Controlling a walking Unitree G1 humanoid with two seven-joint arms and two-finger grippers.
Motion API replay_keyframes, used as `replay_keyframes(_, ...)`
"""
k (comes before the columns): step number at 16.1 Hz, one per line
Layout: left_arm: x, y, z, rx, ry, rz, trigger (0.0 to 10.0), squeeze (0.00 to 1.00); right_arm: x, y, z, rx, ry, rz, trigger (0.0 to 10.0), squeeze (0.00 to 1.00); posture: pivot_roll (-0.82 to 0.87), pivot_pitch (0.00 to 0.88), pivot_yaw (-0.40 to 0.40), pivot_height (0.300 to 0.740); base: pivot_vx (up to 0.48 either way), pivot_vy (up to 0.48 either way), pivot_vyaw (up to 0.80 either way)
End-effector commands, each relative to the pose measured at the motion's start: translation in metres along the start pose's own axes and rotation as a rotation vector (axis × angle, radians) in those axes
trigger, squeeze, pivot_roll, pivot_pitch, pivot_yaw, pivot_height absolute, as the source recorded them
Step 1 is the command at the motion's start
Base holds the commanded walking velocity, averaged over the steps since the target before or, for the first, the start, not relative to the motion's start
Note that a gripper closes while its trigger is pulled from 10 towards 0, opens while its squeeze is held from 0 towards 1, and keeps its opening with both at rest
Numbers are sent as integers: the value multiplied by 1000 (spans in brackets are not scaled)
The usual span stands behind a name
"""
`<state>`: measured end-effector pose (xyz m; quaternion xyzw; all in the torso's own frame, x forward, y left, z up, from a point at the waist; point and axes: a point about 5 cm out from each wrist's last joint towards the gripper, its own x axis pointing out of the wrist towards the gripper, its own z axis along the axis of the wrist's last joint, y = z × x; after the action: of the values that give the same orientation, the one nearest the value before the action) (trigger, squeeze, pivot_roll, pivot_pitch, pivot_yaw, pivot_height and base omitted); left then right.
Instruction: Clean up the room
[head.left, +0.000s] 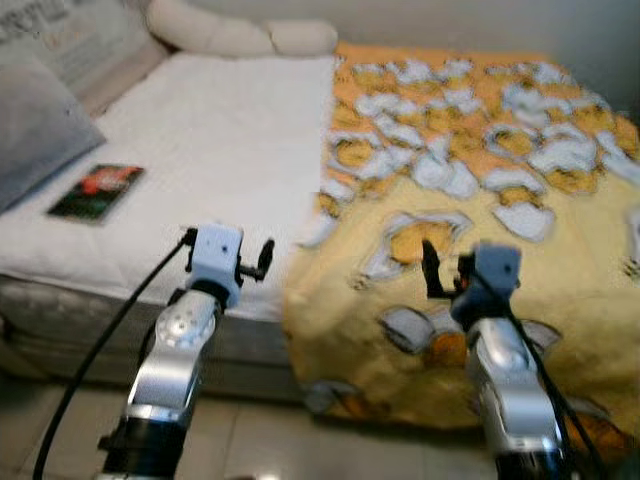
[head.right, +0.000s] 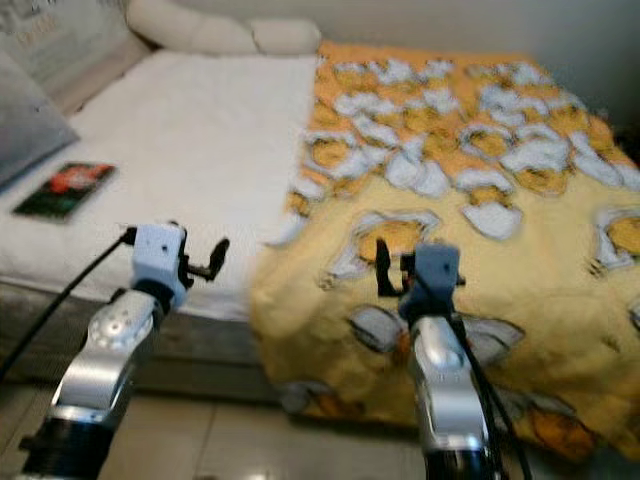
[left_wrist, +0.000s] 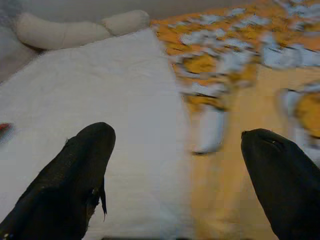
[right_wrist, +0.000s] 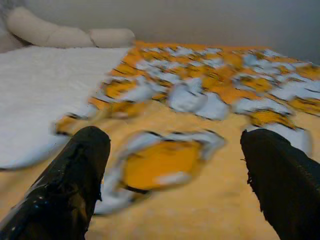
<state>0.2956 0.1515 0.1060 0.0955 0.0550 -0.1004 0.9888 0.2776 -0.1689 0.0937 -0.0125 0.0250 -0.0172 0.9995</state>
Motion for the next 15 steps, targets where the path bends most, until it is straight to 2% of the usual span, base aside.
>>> replay_keyframes(1,2,-3,1,15,-4,-9,10000,882,0,-6,-2,12,13,-26,10000,1000,-2,0,11,740,0,-458,0)
replay_keyframes(2,3,1,2,56,-11,1,10000,882,-1,-7,-7,20,25,-37,10000,1000,0,0,8,740,0,-458,0)
replay_keyframes(3,4,6,4,58,-15,20,10000,882,-5,-11,-17,20,52,-69,10000,1000,5,0,12,740,0,-458,0)
replay_keyframes(6,4,9,1,53,-8,37,10000,886,-13,-18,-25,39,75,-105,10000,1000,6,0,12,740,0,-453,0)
replay_keyframes(10,-4,9,-7,53,9,45,10000,882,-18,-26,-26,12,69,-98,10000,1000,-5,0,16,740,0,-426,0)
replay_keyframes(15,-8,9,-11,44,19,47,10000,886,-21,-23,-26,12,71,-84,10000,1000,-7,0,11,740,0,-417,0)
